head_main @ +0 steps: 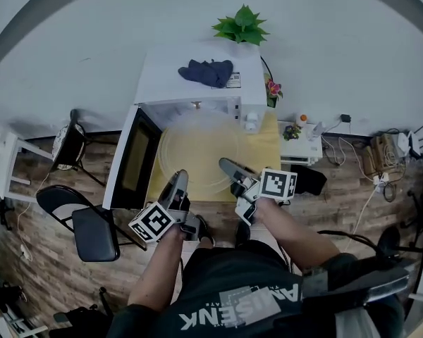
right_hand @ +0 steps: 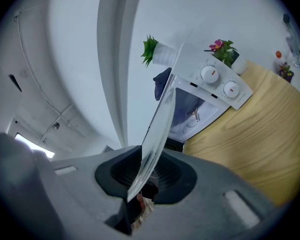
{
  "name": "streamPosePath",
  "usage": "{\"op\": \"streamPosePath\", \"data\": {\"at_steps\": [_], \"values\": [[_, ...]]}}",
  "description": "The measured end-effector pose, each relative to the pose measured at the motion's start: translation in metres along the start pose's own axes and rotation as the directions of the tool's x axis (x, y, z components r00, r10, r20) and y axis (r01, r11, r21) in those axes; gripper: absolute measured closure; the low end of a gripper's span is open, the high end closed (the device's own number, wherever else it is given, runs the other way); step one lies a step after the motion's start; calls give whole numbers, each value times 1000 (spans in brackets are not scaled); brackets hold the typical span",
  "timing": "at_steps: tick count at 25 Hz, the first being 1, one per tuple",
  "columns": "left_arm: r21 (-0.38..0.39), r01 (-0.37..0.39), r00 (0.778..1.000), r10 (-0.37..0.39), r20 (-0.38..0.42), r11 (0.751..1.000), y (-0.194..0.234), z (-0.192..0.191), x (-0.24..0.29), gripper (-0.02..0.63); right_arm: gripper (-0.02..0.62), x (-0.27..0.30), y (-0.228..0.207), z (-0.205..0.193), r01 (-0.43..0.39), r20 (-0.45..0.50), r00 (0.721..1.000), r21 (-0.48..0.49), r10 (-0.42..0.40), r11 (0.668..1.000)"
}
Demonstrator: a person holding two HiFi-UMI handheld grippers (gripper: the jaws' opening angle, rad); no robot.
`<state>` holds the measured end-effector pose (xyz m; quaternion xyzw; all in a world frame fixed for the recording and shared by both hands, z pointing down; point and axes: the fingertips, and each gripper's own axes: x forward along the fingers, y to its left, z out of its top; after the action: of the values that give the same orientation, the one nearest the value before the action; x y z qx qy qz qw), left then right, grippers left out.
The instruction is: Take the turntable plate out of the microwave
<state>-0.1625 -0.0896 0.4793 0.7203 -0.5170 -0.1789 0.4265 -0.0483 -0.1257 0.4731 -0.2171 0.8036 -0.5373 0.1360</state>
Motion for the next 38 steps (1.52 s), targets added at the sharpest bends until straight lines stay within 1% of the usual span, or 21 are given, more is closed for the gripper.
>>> {"op": "streamPosePath", "data": {"at_steps": [4,6,8,11,14,15,17,18,19,22,23,24,25,26,28,30,32,33,34,36,38], "values": [[5,0,1000,0,23,1000,-20,6,-12,500,525,-3,21,4,-29,-14,999,-13,29,999],[15,-10,1000,10,9,1000,-24,11,-22,500,523,-3,31,0,-37,-20,999,1,37,999],[54,-26,1000,26,-15,998,-28,16,-35,500,525,-5,39,-6,-44,-16,999,23,44,999],[92,4,999,-1,-40,996,-35,26,-44,502,524,-4,51,-9,-52,5,999,7,52,999],[68,33,998,-29,-52,997,-34,33,-52,502,523,3,61,-16,-54,20,998,5,54,999],[81,26,998,-22,-57,996,-32,37,-55,502,523,6,63,-18,-52,22,998,7,51,999],[134,4,997,6,-74,991,-26,45,-60,502,523,8,67,-19,-41,24,999,0,41,999],[147,6,996,7,-84,989,-25,46,-61,502,523,9,69,-19,-33,25,999,-7,33,999],[144,17,996,-4,-91,989,-26,47,-62,502,523,9,71,-20,-27,27,999,-11,28,1000],[105,63,994,-53,-96,992,-34,49,-63,502,523,11,78,-20,-29,38,999,-14,30,999],[119,69,993,-57,-101,991,-35,53,-63,502,523,12,80,-19,-33,44,998,-15,33,999],[149,67,993,-51,-107,987,-36,57,-64,502,523,14,82,-18,-38,48,998,-18,38,999],[179,60,993,-41,-110,982,-36,63,-64,502,522,16,84,-17,-44,51,998,-23,45,999],[194,52,994,-31,-109,980,-36,66,-66,502,522,17,87,-16,-49,52,997,-29,50,998],[178,50,994,-31,-106,983,-36,65,-67,502,522,17,91,-16,-48,52,997,-38,50,998],[147,71,993,-56,-104,987,-39,63,-65,502,522,16,91,-15,-41,54,998,-42,43,998],[175,66,993,-48,-106,982,-39,69,-62,502,520,19,91,-11,-39,56,998,-48,41,998],[177,68,993,-50,-105,982,-39,71,-61,502,520,22,92,-10,-39,57,997,-50,42,998],[154,79,993,-64,-103,985,-40,71,-59,502,520,23,92,-9,-39,58,997,-50,42,998],[80,110,990,-102,-99,991,-41,66,-57,502,520,24,91,-10,-33,58,998,-50,36,998],[63,111,990,-104,-100,992,-40,65,-57,502,517,25,90,-10,-24,53,998,-61,27,998]]}}
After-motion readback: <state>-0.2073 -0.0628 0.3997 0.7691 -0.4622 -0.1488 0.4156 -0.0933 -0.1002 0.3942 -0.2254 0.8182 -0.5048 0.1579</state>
